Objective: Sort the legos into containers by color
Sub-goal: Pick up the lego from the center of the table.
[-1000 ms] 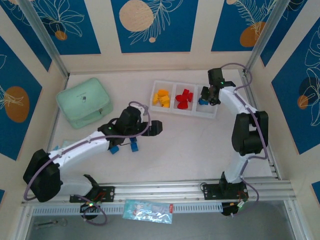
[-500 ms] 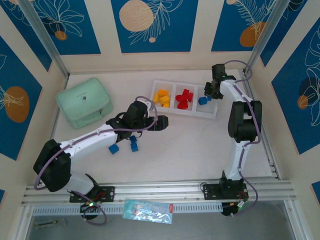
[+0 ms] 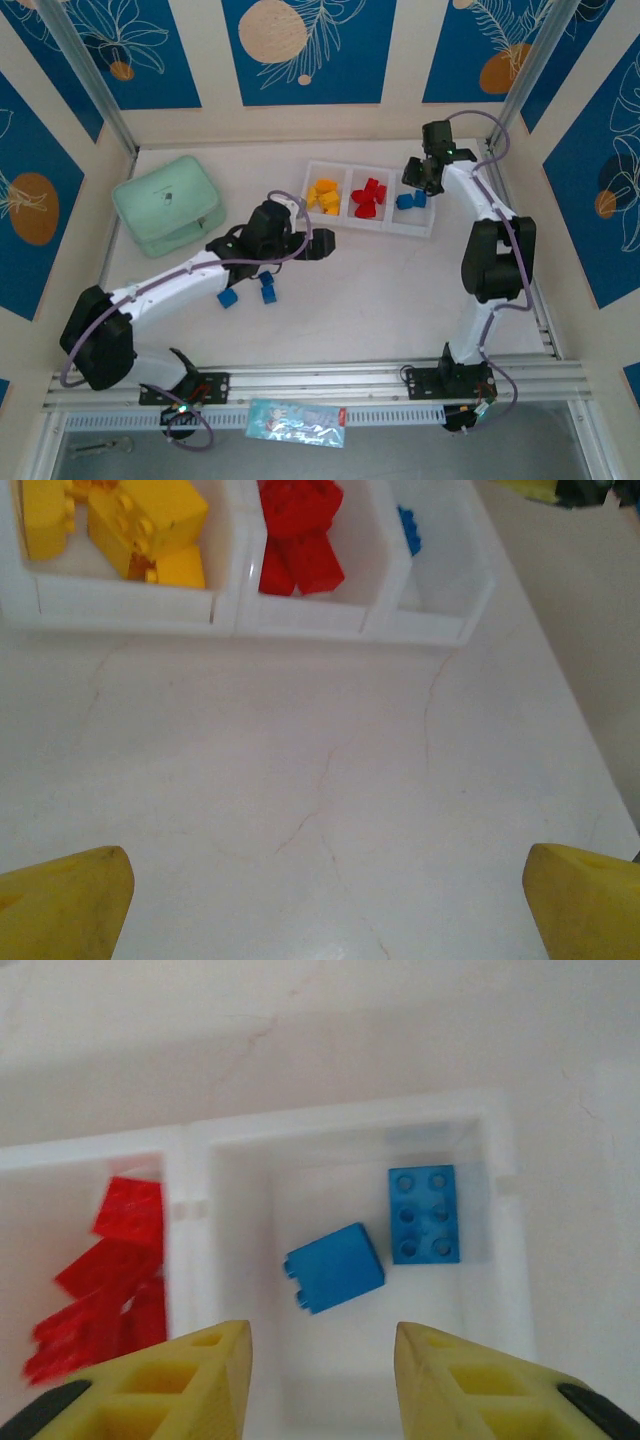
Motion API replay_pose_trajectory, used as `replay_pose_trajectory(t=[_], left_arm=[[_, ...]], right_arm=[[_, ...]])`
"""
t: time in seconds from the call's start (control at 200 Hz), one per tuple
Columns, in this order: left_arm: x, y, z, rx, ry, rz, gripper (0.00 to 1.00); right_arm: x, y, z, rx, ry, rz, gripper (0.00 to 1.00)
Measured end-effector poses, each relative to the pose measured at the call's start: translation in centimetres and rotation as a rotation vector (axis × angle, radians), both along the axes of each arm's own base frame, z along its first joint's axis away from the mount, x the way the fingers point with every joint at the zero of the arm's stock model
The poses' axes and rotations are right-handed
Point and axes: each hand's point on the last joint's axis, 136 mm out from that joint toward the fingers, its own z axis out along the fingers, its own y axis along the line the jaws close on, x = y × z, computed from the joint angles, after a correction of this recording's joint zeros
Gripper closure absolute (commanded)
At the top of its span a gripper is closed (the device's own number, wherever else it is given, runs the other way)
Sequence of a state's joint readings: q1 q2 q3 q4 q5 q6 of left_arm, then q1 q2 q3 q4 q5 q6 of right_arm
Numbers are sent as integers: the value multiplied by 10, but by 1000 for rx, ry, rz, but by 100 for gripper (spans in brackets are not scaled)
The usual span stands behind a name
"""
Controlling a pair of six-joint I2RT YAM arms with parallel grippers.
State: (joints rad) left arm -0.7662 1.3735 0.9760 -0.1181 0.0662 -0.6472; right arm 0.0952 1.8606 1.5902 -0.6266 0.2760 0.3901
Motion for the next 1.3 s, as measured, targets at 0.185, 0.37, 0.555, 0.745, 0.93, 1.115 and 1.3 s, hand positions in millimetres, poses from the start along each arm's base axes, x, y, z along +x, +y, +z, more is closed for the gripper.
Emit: replay_pose_trajectory(t=[0.185, 0.37, 0.555, 0.745, 0.93, 1.115, 1.3], left_arm=[[-8, 18, 9, -10, -36, 30, 1], [-18, 44, 0, 14, -34, 79, 1], [-33, 73, -12, 34, -17, 138, 1], [-45, 103, -20, 62, -1, 208, 1], [-55, 125, -14, 71, -12, 266, 1], [-62, 145, -7, 84, -28, 324, 1], [-68, 161, -12, 100, -25, 376, 1]], right_arm=[[-35, 44, 12, 36, -16, 94, 51], [-83, 103, -2, 56, 29, 228, 45], [-127, 162, -15, 59, 62, 377, 40], [-160, 222, -28, 63, 72, 527, 33], [-175, 273, -63, 42, 114, 641, 27], [-172, 313, -83, 59, 136, 711, 25], [-166, 354, -84, 109, 111, 786, 23]])
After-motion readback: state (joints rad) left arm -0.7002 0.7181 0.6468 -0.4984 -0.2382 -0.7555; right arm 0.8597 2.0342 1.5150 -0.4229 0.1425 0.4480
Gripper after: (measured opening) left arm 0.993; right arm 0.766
